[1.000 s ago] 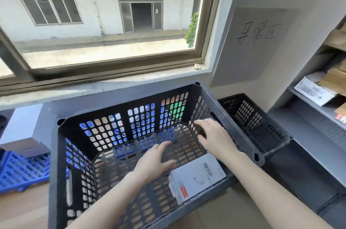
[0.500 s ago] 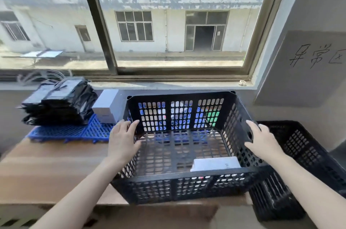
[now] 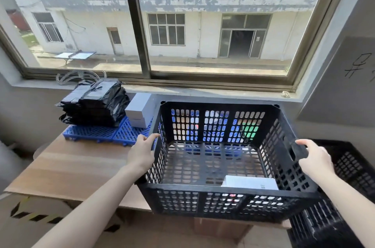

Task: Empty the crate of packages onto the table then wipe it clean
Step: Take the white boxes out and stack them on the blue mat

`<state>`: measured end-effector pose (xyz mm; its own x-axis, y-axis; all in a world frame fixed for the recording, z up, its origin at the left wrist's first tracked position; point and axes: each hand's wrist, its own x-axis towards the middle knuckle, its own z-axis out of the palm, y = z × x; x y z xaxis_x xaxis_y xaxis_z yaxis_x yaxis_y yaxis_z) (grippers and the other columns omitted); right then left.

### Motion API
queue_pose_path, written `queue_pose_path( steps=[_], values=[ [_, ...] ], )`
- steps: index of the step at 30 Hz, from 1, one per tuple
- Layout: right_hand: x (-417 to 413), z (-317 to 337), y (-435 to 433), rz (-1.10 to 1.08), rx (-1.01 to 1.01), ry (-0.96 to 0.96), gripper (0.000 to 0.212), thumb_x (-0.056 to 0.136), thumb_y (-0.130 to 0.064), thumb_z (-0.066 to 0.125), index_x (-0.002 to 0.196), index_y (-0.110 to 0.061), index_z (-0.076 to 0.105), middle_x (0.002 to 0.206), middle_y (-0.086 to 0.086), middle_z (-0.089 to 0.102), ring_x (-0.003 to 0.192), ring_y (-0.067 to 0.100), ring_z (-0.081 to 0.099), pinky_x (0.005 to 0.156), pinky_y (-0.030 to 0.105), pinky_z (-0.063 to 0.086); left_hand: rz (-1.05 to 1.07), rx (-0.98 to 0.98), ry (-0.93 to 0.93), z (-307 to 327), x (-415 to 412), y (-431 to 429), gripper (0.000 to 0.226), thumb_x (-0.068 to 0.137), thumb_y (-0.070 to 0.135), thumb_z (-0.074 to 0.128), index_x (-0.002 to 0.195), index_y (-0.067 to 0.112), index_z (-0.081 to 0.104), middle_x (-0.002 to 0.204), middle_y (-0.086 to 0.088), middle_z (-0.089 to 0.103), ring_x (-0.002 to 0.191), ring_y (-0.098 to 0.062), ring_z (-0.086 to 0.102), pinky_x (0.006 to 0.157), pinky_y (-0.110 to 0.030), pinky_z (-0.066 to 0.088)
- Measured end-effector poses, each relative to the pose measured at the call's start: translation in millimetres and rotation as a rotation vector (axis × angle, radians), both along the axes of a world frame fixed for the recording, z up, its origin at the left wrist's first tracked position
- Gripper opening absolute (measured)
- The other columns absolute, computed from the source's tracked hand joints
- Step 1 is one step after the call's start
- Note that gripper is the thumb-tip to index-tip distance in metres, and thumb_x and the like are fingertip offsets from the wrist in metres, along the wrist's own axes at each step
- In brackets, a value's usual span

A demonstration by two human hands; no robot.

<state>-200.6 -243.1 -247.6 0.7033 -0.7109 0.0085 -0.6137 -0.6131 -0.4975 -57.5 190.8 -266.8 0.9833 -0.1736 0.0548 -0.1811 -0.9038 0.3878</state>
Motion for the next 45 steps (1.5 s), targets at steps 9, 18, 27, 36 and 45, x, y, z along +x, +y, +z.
queue_pose_path(
  steps=[9, 18, 27, 36, 45],
  values=[
    [-26, 6, 79, 0.007, 0.021, -0.066, 0.062, 0.072, 0.012, 0.048, 0.123, -0.020, 0.061, 0.111, 0.024, 0.056, 0.095, 0.036, 0.055, 0.075, 0.033, 0.040, -0.033, -0.025, -0.030, 9, -11, 79, 0.055, 0.089, 0.006, 0.052, 0.134, 0.037, 0.046, 0.100, -0.004, 0.046, 0.085, -0.026, 0.055, 0.070, -0.032, 0.042],
    [-25, -12, 211, 0.049, 0.044, -0.068, 0.057, 0.073, 0.010, 0.050, 0.120, -0.018, 0.062, 0.111, 0.026, 0.058, 0.096, 0.038, 0.059, 0.079, 0.038, 0.045, -0.063, -0.131, 0.027, -9, -14, 219, 0.055, 0.085, -0.008, 0.051, 0.129, 0.025, 0.055, 0.093, -0.004, 0.041, 0.073, -0.013, 0.047, 0.060, -0.015, 0.035],
    [30, -17, 309, 0.152, 0.061, -0.089, 0.056, 0.072, 0.011, 0.051, 0.121, -0.016, 0.061, 0.114, 0.022, 0.058, 0.099, 0.037, 0.058, 0.073, 0.036, 0.045, 0.041, -0.031, 0.010, 2, 15, 327, 0.052, 0.087, 0.000, 0.056, 0.129, 0.030, 0.051, 0.112, -0.010, 0.053, 0.091, -0.023, 0.054, 0.068, -0.027, 0.040],
    [72, -17, 350, 0.168, 0.051, -0.092, 0.059, 0.073, 0.010, 0.053, 0.125, -0.017, 0.058, 0.117, 0.025, 0.058, 0.104, 0.038, 0.056, 0.080, 0.037, 0.043, 0.081, 0.030, 0.000, 6, 51, 363, 0.057, 0.089, 0.002, 0.056, 0.138, 0.030, 0.047, 0.114, -0.009, 0.052, 0.089, -0.018, 0.045, 0.075, -0.026, 0.035],
    [92, -14, 362, 0.180, 0.065, -0.076, 0.061, 0.073, 0.009, 0.051, 0.127, -0.019, 0.056, 0.114, 0.021, 0.055, 0.098, 0.035, 0.053, 0.079, 0.036, 0.043, 0.079, 0.059, -0.018, 1, 83, 376, 0.055, 0.088, 0.006, 0.059, 0.132, 0.035, 0.047, 0.118, -0.004, 0.053, 0.092, -0.030, 0.058, 0.079, -0.039, 0.050]
  ],
)
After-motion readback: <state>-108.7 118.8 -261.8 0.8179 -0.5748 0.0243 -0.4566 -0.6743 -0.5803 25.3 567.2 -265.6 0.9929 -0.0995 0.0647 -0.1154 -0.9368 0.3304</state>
